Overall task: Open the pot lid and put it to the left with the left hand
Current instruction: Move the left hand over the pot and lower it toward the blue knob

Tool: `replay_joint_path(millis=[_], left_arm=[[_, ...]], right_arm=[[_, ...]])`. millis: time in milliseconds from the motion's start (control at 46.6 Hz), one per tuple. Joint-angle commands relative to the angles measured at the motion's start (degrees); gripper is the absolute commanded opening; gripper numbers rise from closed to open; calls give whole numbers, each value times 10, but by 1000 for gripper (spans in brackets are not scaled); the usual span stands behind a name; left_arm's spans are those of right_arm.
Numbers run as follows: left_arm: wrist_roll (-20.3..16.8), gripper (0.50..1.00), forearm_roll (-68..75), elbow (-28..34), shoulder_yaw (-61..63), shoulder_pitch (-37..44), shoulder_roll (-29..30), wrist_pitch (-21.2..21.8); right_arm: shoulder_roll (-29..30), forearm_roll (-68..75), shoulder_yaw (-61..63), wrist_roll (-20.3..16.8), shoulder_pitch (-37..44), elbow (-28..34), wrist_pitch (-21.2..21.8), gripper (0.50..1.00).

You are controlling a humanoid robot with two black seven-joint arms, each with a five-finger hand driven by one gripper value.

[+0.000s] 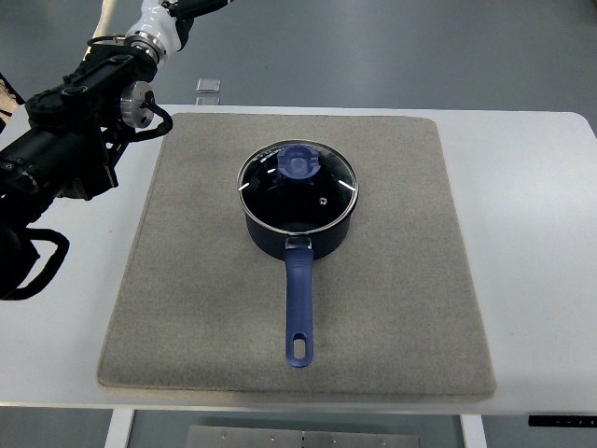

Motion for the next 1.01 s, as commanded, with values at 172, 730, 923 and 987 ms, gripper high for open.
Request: replay_joint_path(millis=[172, 730, 923, 987], left_arm=[[0, 986, 150, -7, 1, -8, 8, -98], [-8, 979, 437, -223, 1, -44, 120, -200], [-34, 977, 563, -315, 1, -41, 164, -221], [-49, 975, 599, -323, 1, -46, 170, -224]], right_arm=[[0, 0, 0, 0, 0, 0, 0, 915], [0, 0, 0, 0, 0, 0, 0, 915], [0, 0, 0, 0, 0, 0, 0, 915], [0, 0, 0, 0, 0, 0, 0, 915]])
